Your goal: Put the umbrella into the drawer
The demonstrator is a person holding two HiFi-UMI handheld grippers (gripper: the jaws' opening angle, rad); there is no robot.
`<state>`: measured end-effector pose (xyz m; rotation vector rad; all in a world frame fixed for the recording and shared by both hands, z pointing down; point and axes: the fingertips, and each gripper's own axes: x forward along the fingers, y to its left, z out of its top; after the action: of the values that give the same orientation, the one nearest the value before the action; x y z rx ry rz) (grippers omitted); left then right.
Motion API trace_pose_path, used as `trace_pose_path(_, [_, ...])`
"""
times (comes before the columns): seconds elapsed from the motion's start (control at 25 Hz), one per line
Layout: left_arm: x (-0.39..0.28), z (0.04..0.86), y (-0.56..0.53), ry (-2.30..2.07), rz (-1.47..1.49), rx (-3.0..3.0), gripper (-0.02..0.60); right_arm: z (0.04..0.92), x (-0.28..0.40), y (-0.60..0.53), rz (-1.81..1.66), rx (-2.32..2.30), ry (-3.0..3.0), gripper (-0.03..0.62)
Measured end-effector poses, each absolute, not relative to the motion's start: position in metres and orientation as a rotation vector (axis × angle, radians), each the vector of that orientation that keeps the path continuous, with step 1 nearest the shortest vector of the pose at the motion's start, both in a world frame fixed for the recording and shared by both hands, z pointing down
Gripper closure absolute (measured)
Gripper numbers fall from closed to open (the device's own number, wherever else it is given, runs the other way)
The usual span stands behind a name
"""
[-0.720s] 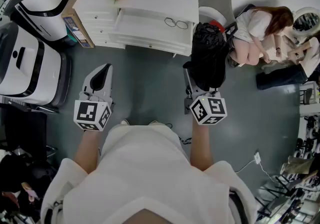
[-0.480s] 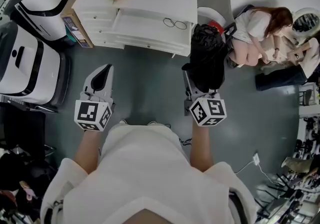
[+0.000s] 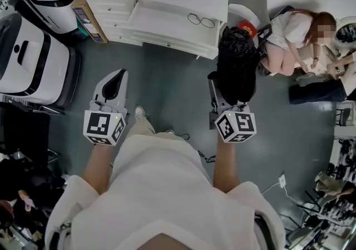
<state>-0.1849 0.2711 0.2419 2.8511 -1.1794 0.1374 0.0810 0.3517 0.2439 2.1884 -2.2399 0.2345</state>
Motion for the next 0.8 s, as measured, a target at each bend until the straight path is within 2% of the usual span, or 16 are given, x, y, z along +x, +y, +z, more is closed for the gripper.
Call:
trace_pose_path(0.32, [-0.167, 0.265, 0.210, -1.114, 0.155, 2.830, 0.568, 0.256, 0.084, 0.300, 0.269, 2.176, -2.221, 0.330])
trace_pose_path(0.8, [-0.115, 0.261, 0.027, -0.994, 0.131, 2.857, 0.568, 0.249, 0.109, 0.144, 0.283, 2.183, -2.171, 0.330])
